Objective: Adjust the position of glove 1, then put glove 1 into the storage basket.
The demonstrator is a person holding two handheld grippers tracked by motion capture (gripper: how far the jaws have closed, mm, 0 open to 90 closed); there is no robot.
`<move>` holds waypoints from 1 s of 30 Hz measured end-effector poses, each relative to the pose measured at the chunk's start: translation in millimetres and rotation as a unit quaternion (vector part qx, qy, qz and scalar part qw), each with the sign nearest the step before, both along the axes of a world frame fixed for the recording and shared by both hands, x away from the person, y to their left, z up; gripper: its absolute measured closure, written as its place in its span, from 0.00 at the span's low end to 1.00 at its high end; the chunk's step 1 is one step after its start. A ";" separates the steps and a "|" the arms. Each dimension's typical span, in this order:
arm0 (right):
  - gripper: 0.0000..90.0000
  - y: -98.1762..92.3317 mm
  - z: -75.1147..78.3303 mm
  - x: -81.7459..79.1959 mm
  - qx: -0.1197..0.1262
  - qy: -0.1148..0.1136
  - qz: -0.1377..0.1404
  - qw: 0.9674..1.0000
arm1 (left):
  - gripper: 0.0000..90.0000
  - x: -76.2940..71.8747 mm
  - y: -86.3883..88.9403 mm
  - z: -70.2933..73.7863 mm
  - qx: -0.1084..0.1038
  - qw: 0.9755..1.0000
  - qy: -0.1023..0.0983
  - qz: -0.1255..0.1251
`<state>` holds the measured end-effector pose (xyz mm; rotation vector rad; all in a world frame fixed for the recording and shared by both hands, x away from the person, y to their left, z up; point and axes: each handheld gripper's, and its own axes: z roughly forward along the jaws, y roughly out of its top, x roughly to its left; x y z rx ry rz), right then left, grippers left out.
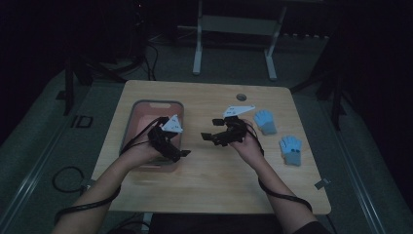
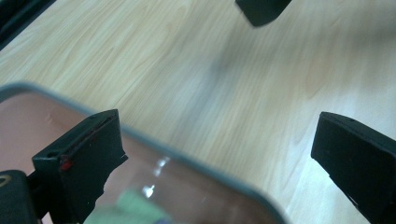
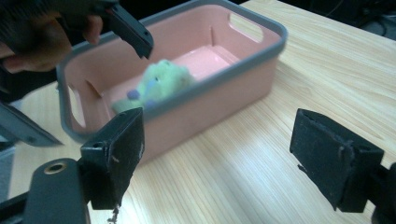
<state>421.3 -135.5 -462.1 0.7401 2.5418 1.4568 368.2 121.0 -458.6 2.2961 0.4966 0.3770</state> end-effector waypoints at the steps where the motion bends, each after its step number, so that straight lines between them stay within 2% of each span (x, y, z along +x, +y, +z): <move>1: 0.20 0.0 0.0 0.0 0.000 0.000 0.000 1.000 | 0.03 -0.9 -3.1 0.6 -0.006 1.000 -0.002 -0.003; 3: 0.20 -13.5 -1.9 -5.7 -0.005 -0.014 -0.001 1.000 | 0.03 -5.6 -15.0 1.2 0.000 1.000 -0.015 -0.016; 9: 0.15 -31.5 -2.5 -12.0 -0.007 -0.011 -0.015 1.000 | 0.03 -9.9 -34.1 0.6 0.000 0.999 -0.012 -0.036; 10: 0.15 -38.1 -1.8 -15.0 -0.005 -0.015 -0.034 0.999 | 0.03 -11.6 -40.9 0.5 -0.003 0.999 -0.016 -0.034; 11: 0.15 -40.4 -1.7 -15.7 -0.007 -0.018 -0.037 0.999 | 0.03 -12.1 -43.6 0.9 -0.004 0.999 -0.019 -0.033; 14: 0.14 -49.5 -2.1 -17.4 -0.006 -0.011 -0.036 0.999 | 0.03 -13.1 -51.0 1.2 -0.016 0.999 -0.016 -0.031; 21: 0.15 -65.8 -8.4 -22.2 -0.014 -0.006 -0.039 0.999 | 0.03 -18.8 -60.9 -2.8 -0.028 0.999 -0.020 -0.029; 22: 0.15 -65.8 -8.4 -22.2 -0.014 -0.006 -0.039 0.999 | 0.03 -22.3 -65.1 -6.1 -0.037 0.999 -0.016 -0.030; 25: 0.15 -79.5 -12.2 -25.3 -0.006 0.001 -0.040 0.999 | 0.03 -25.6 -69.4 -10.0 -0.038 0.999 -0.018 -0.031; 28: 0.17 -85.7 -13.0 -26.9 -0.010 -0.006 -0.051 0.999 | 0.03 -27.2 -72.7 -13.3 -0.037 0.999 -0.018 -0.033; 30: 0.22 -95.8 -13.7 -29.2 -0.011 -0.010 -0.059 0.998 | 0.03 -31.4 -77.4 -18.6 -0.041 0.998 -0.022 -0.031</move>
